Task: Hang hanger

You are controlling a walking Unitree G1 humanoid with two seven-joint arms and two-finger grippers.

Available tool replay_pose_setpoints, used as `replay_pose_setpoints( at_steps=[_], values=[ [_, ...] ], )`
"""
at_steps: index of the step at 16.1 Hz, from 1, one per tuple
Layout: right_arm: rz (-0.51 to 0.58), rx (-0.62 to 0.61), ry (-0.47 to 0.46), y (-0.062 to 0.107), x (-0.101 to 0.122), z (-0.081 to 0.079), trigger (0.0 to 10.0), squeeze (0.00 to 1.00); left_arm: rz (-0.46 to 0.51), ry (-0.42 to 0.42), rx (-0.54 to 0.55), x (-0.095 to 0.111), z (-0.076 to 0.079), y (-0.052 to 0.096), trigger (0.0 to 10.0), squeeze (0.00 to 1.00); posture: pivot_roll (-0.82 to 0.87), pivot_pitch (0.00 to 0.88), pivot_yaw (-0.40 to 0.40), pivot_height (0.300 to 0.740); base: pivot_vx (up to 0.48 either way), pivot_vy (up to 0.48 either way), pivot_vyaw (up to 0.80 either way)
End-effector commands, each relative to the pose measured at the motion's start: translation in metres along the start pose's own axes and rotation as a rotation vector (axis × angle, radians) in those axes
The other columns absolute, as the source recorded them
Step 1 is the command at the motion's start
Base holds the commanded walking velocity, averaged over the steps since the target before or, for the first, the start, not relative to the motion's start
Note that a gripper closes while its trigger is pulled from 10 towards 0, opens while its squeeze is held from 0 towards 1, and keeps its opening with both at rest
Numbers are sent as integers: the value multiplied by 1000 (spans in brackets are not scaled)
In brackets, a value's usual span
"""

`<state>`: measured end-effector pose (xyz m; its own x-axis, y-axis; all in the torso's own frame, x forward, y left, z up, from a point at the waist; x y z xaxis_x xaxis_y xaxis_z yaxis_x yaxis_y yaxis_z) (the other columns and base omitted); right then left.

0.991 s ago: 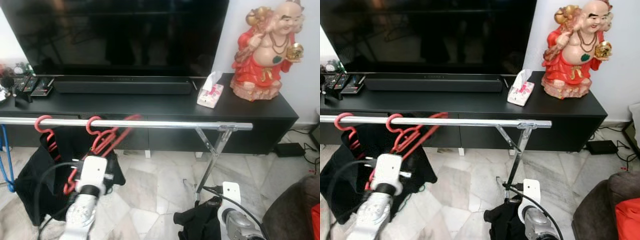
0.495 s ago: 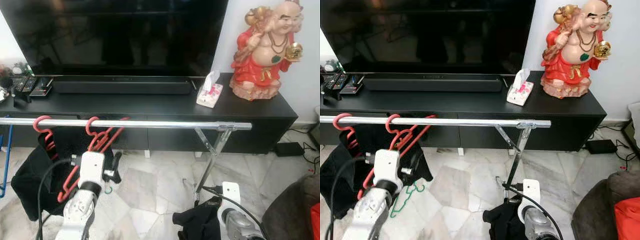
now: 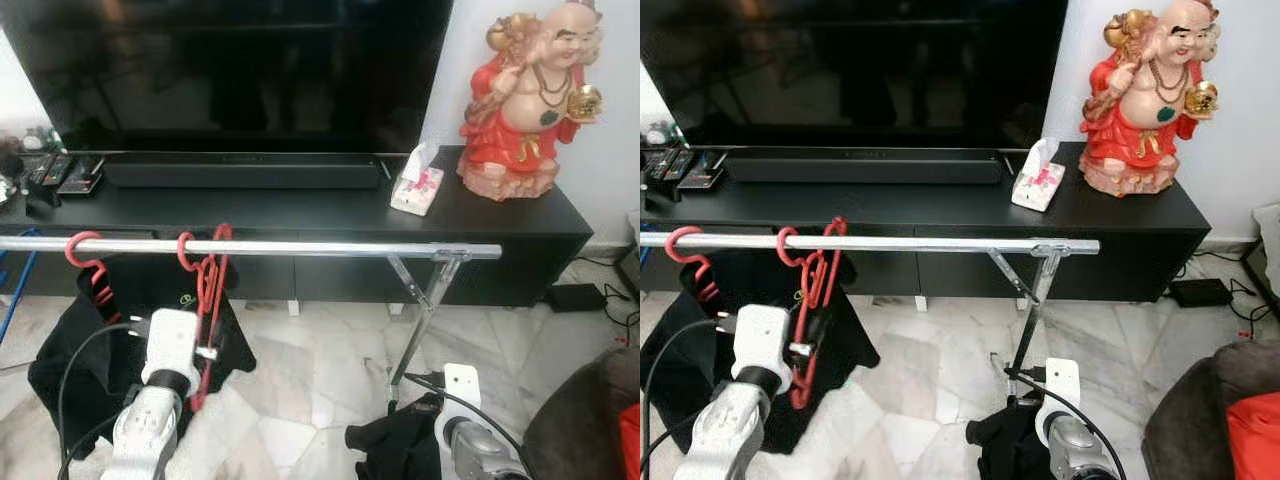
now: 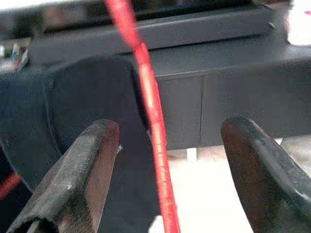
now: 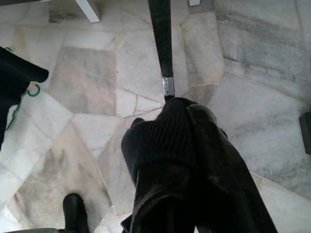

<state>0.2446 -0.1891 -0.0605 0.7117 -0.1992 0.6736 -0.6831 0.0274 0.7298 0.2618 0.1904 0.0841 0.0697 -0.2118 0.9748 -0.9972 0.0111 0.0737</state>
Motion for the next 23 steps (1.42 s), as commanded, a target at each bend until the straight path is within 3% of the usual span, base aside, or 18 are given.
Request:
replay_pose_setpoints(
  at_steps=[1,3,4,7,8,9,16,18,23],
  values=[
    [10,6,11,0,3,-1,10000,0,-9,66,12,2,0,-5,10000,0,-103,0,-28,740,0,0,0],
    [10,6,11,0,2,-1,10000,0,-25,114,7,3,2,-11,10000,0,-103,0,-28,740,0,0,0],
    [10,6,11,0,2,-1,10000,0,-36,130,10,2,2,-14,10000,1000,-103,0,-28,740,0,0,0],
    [9,8,12,0,2,-2,10000,0,-78,130,13,-1,2,-22,10000,1000,-109,0,-27,740,0,0,0],
    [8,8,11,0,2,-2,10000,0,-92,122,28,-2,1,-25,10000,349,-110,0,-27,740,0,0,0],
    [8,9,11,0,2,-2,10000,0,-98,110,36,-2,-1,-28,10000,0,-110,0,-27,740,0,0,0],
    [10,12,9,-1,3,-3,10000,0,-112,84,17,1,1,-49,10000,0,-113,0,-25,740,0,0,0],
    [12,12,5,-1,3,-4,10000,0,-121,61,54,2,-7,-59,10000,0,-116,0,-25,740,0,0,0],
    [13,14,5,-1,4,-4,10000,0,-97,44,86,9,-20,-66,10000,0,-115,0,-26,740,0,0,0]
  ],
)
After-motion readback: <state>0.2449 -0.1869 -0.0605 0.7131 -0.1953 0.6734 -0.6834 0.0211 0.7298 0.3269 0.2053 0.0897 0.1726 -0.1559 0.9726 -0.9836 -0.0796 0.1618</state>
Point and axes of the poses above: a point about 5 cm out from each wrist's last joint towards the gripper, its own y axis pointing back from the gripper into the wrist, its own x axis along the axis of the wrist's last joint, z = x × y, the point moved 1 cm from there along -y, pointing out of the wrist towards the gripper, and after that the axes turned 6 degrees about -y, right-handed, at the moved point
